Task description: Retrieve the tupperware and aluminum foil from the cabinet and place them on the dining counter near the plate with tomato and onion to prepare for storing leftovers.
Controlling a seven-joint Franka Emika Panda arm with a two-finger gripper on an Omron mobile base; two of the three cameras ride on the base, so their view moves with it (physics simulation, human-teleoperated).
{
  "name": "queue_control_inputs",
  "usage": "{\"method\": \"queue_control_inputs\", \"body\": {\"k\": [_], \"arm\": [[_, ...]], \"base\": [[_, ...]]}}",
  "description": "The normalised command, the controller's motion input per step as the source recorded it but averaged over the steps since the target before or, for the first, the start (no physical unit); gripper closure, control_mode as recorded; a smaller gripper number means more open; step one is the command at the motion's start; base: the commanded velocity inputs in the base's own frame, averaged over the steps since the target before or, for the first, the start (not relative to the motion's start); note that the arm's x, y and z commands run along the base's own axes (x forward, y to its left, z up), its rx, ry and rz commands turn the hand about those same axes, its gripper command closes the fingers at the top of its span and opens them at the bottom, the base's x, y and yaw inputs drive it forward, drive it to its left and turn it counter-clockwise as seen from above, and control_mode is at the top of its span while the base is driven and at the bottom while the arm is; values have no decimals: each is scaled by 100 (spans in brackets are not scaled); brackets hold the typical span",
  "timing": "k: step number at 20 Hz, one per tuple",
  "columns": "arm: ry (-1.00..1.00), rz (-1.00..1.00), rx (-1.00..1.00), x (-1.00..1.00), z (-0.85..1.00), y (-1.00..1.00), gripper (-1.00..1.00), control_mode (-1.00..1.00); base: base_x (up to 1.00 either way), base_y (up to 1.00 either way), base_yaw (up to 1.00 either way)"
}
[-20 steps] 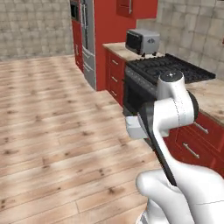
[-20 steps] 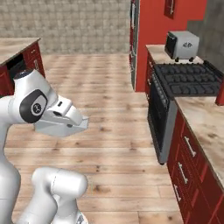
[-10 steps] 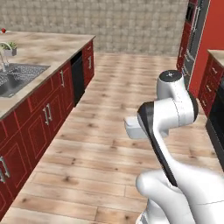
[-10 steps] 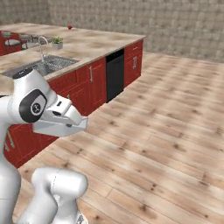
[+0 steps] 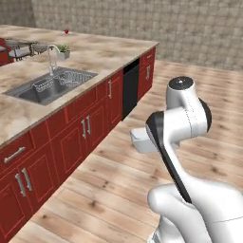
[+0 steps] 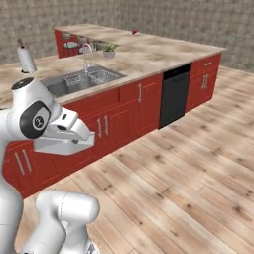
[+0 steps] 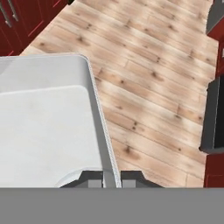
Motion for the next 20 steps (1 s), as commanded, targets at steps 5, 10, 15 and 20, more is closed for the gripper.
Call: {"method": "queue_control_inputs", "body": {"k": [5, 10, 15, 20], "arm": [[0, 0, 0, 0, 0, 0, 100, 100], [0, 0, 0, 0, 0, 0, 100, 100], [0, 0, 0, 0, 0, 0, 100, 100], [0, 0, 0, 0, 0, 0, 100, 100]], "base": [[100, -75, 14], [100, -81, 10], [100, -86, 3], [100, -91, 0]]}}
